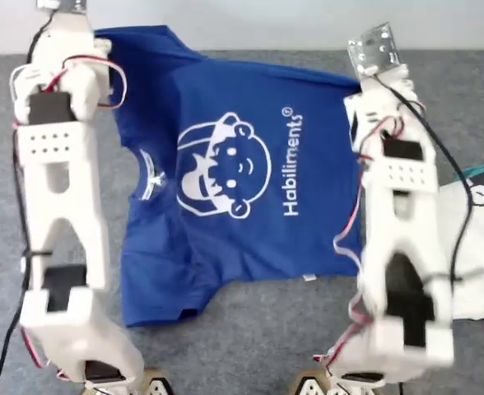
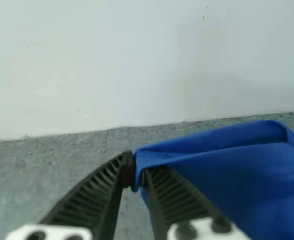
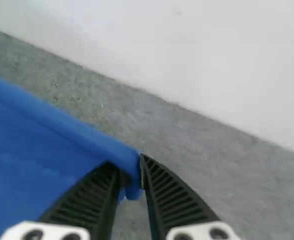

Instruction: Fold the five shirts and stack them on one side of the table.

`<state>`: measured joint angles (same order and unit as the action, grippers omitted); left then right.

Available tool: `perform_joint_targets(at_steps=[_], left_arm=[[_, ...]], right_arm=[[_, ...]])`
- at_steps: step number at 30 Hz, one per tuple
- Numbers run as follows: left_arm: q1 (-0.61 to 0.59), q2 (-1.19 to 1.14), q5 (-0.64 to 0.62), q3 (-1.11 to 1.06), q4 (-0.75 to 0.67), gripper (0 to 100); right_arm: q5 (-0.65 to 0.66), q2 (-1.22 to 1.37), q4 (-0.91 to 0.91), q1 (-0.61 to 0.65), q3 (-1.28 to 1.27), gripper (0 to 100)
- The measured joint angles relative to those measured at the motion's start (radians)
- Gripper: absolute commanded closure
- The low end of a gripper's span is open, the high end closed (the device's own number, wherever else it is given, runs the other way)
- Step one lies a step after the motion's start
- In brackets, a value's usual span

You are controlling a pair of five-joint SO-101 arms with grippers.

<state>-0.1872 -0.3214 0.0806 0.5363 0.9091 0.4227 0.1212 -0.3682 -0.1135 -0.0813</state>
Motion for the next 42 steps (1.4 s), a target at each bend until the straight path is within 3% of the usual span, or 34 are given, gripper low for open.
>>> perform_joint_targets(at_steps=[3, 7, 12, 17, 21, 25, 32, 42], left_arm=[[0.002, -0.158, 0.0, 0.173, 0.014, 99], [0.002, -0.351, 0.0, 0.416, 0.129, 99], [0.002, -0.519, 0.037, 0.689, 0.405, 99], [0.0, -0.56, 0.1, 0.931, 0.747, 99], [-0.029, -0.56, 0.1, 0.967, 0.818, 99], [-0.046, -0.511, 0.097, 0.83, 0.825, 99], [-0.055, -0.25, 0.097, 0.376, 0.819, 99], [-0.02, 0.203, 0.097, 0.427, 0.81, 99]], right_arm=[[-0.026, 0.21, 0.002, 0.006, 0.198, 98.8], [-0.034, 0.473, -0.16, 0.009, 0.508, 98.8], [-0.034, 0.658, -0.569, 0.009, 0.888, 98.8], [-0.023, 0.677, -1.043, 0.008, 1.231, 98.8], [0.049, 0.684, -1.346, 0.008, 1.444, 98.8], [0.081, 0.686, -1.386, 0.008, 1.459, 98.8], [0.083, 0.678, -1.386, 0.008, 1.344, 98.8], [0.002, 0.37, -1.387, 0.008, 1.689, 98.8]])
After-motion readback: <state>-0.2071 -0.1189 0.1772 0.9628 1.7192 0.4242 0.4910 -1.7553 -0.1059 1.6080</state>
